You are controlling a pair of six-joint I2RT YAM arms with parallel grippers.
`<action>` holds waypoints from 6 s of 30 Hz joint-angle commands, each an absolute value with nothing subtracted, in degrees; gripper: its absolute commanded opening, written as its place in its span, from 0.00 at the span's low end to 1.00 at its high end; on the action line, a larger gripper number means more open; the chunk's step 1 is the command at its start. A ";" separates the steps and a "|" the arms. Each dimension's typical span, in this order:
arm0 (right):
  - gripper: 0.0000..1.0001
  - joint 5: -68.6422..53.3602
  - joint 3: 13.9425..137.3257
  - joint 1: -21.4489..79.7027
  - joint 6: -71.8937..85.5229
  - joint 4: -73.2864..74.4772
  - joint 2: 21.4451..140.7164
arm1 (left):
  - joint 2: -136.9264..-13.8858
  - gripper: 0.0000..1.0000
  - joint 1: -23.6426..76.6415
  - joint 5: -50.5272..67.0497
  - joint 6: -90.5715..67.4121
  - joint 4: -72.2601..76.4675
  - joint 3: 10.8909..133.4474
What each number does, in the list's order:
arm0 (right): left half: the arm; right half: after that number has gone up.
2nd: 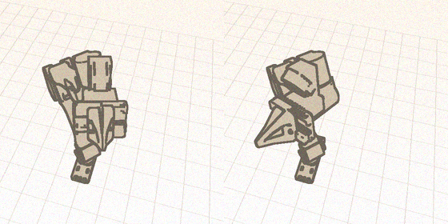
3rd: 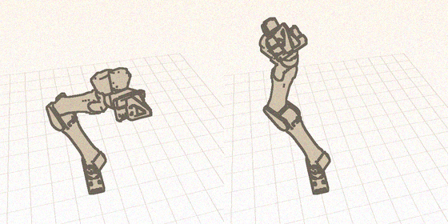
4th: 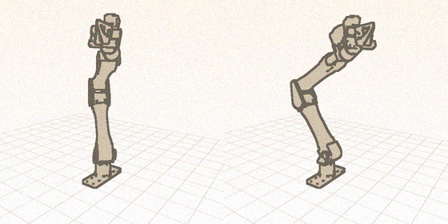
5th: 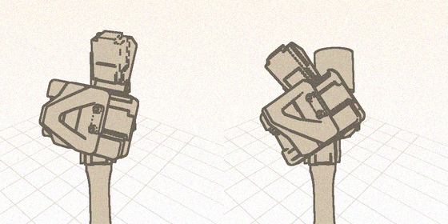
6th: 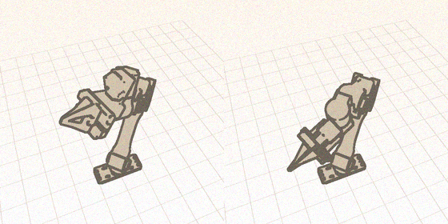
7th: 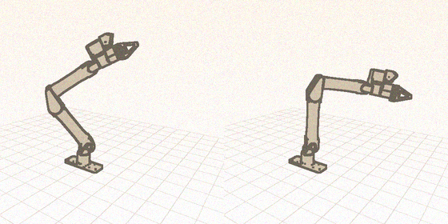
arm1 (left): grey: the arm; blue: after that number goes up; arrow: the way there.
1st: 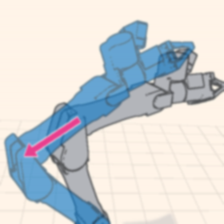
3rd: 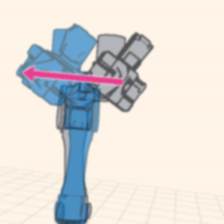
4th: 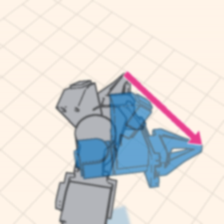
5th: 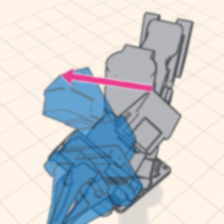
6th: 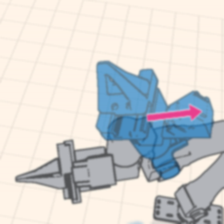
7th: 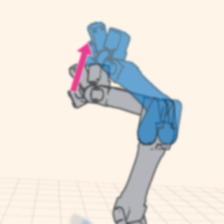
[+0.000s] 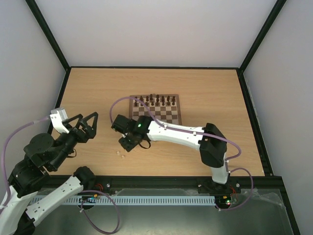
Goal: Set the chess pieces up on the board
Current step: Pick up the chess piece at the center of the board, then place the chess piece on the chessboard, then pick up the chess piece at the center of the board.
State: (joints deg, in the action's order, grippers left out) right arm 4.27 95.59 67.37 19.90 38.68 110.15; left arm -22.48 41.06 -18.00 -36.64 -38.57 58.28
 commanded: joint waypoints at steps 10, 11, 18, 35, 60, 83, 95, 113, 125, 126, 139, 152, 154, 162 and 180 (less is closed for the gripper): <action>0.43 1.22 98.94 69.78 20.31 39.27 122.18 | -19.98 1.00 40.77 -17.84 -36.82 -39.41 59.91; 0.43 1.76 99.46 69.78 20.30 39.36 122.71 | -19.95 0.99 40.78 -17.91 -36.89 -39.53 60.00; 0.40 2.33 102.74 69.61 19.82 40.43 125.70 | -19.52 0.99 40.78 -18.19 -36.86 -40.26 60.13; 0.25 2.99 103.96 69.07 19.65 42.15 128.27 | -19.34 0.99 40.74 -18.19 -36.85 -40.03 59.76; 0.09 4.48 104.58 61.64 17.88 43.63 121.14 | -19.34 0.99 40.78 -18.54 -36.83 -39.84 59.53; 0.11 8.97 112.37 56.31 16.35 47.37 126.86 | -19.05 1.00 40.78 -18.22 -36.96 -39.66 58.65; 0.13 9.96 111.10 55.99 16.09 46.56 129.55 | -19.07 0.99 40.78 -18.00 -37.01 -39.62 58.57; 0.30 8.97 109.61 55.30 16.29 45.22 128.99 | -19.51 0.99 40.78 -18.48 -36.95 -39.12 58.31; 0.54 10.47 100.31 56.00 18.33 37.56 114.31 | -19.20 1.00 40.78 -19.93 -36.93 -39.02 57.98; 0.55 10.65 99.56 56.61 18.55 37.91 112.99 | -19.23 1.00 40.76 -20.03 -36.97 -39.10 58.08; 0.48 2.30 92.47 71.34 20.74 39.39 109.15 | -18.59 0.99 40.78 -21.44 -36.43 -39.02 59.81; 0.38 0.13 97.37 73.48 20.18 38.35 122.13 | -18.13 0.99 40.78 -21.27 -36.55 -39.71 60.03; 0.38 0.14 98.19 73.53 20.04 38.13 123.18 | -18.11 0.99 40.78 -21.35 -36.62 -39.73 59.98; 0.38 1.04 101.64 73.48 19.65 38.76 126.55 | -18.10 0.99 40.78 -21.61 -36.31 -39.90 59.89; 0.08 3.44 102.93 73.13 19.59 41.45 128.03 | -17.79 0.99 40.78 -21.31 -36.39 -39.84 59.67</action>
State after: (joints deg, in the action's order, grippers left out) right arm 2.31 101.86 73.45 19.68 37.58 127.79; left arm -18.50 41.06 -20.88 -36.67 -40.25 59.18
